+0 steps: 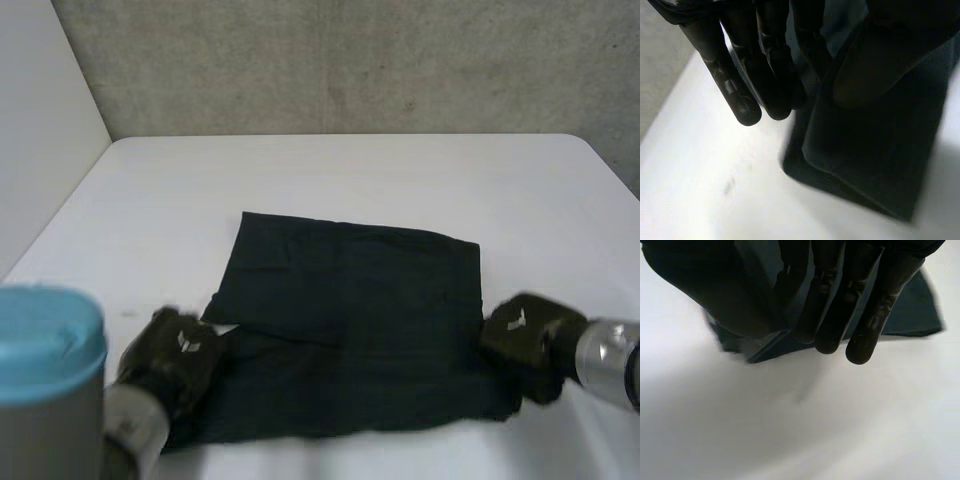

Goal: Fold the shorts.

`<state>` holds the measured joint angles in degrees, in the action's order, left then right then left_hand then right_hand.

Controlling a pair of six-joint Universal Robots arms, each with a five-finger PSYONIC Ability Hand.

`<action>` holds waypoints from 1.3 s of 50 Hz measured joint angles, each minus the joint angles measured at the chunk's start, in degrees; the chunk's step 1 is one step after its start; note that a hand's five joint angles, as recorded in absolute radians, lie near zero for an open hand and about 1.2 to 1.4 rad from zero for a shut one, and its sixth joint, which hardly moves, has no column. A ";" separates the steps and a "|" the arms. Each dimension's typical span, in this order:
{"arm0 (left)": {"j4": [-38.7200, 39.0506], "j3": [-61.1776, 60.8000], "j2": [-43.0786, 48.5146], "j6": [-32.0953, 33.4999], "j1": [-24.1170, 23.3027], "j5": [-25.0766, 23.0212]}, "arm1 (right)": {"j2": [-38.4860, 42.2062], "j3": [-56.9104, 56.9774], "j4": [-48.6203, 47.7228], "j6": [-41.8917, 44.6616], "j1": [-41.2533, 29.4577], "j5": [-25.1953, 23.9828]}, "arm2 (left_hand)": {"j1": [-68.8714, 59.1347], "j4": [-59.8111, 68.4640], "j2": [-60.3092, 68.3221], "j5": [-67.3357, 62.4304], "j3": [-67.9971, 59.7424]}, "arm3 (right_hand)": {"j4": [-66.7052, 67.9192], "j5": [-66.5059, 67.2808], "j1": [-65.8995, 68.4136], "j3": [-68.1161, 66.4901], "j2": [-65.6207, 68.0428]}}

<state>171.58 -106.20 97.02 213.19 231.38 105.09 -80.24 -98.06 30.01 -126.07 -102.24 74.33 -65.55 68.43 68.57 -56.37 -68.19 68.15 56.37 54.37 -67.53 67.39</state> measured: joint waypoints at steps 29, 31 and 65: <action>21.63 65.55 53.96 13.14 5.99 -4.62 | 32.22 33.16 -33.45 -15.65 -5.14 14.36 | 0.00 0.22 0.12 0.00 -0.14 | 0.20 0.49 0.67 0.00 0.00; 21.59 69.38 57.10 13.04 6.56 -5.75 | 35.01 34.98 -36.43 -15.42 -5.13 14.41 | 0.00 0.22 0.13 0.00 -0.14 | 0.20 0.49 0.67 0.00 0.00; 20.09 28.21 22.29 -27.60 13.27 -17.71 | 16.32 11.52 -27.58 -41.86 -3.16 1.01 | 53.63 -55.90 -56.06 53.65 54.99 | -48.32 -47.15 -37.38 47.54 -48.07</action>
<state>191.67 -77.98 119.30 185.59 244.65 87.37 -63.92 -86.55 2.42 -167.93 -105.40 75.34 -11.92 12.53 12.50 -2.72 -13.20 19.84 9.22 16.98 -19.99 19.33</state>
